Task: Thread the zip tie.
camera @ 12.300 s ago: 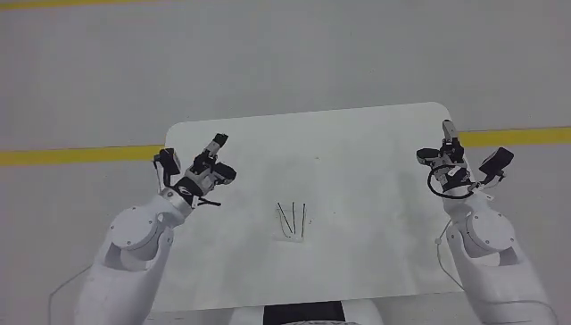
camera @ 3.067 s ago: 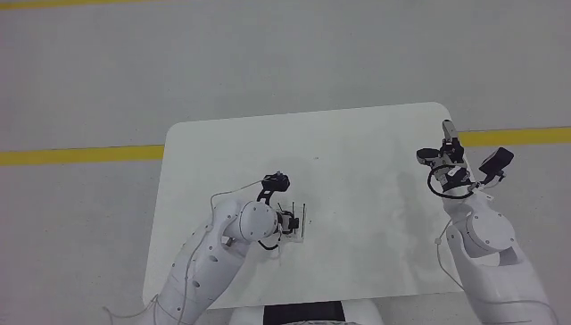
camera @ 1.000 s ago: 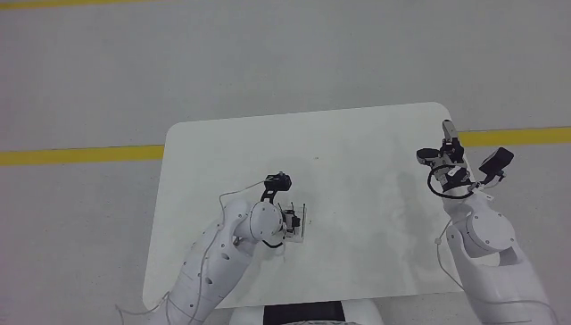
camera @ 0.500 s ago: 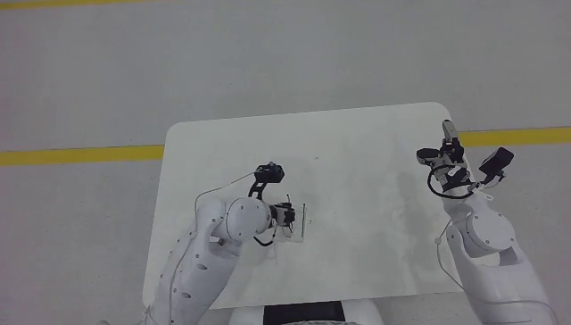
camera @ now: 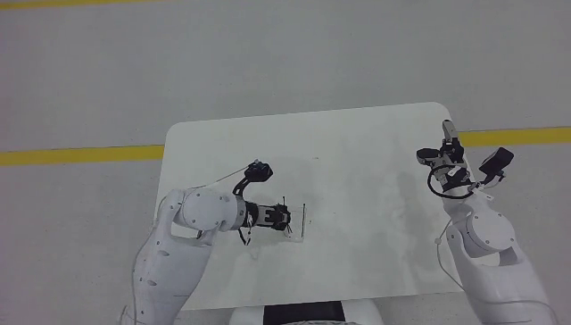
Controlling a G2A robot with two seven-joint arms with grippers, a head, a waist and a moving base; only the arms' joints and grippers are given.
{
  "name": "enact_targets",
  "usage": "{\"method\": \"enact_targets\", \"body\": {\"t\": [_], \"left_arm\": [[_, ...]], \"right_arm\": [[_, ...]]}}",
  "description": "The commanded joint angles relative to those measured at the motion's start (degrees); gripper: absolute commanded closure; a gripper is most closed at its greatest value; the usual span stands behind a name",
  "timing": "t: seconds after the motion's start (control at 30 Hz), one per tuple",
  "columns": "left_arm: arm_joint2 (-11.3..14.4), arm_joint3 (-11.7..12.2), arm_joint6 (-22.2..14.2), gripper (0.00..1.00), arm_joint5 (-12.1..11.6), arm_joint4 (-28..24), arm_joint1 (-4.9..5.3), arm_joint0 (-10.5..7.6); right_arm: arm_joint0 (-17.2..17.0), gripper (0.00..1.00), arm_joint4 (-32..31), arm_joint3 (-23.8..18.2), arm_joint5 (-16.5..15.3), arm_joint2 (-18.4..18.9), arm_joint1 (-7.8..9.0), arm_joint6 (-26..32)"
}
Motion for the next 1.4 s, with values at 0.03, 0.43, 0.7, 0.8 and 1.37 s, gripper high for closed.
{"method": "enact_targets", "body": {"t": [0.03,0.43,0.7,0.8,1.37], "left_arm": [[-0.39,0.65,0.00,1.00,-3.82,-3.51,0.84,-0.06],[-0.52,1.48,1.12,1.00,-4.83,-5.14,1.03,0.13],[-7.51,7.25,0.00,1.00,-18.46,-19.68,3.74,1.03],[-8.23,9.47,0.00,1.00,-25.81,-25.67,6.00,1.86],[4.51,11.39,0.00,1.00,-26.29,-43.72,21.54,-4.81]], "right_arm": [[0.00,0.00,0.00,0.00,0.00,0.00,0.00,0.00],[0.00,0.00,0.00,0.00,0.00,0.00,0.00,0.00],[0.00,0.00,0.00,0.00,0.00,0.00,0.00,0.00],[0.00,0.00,0.00,0.00,0.00,0.00,0.00,0.00],[0.00,0.00,0.00,0.00,0.00,0.00,0.00,0.00]]}}
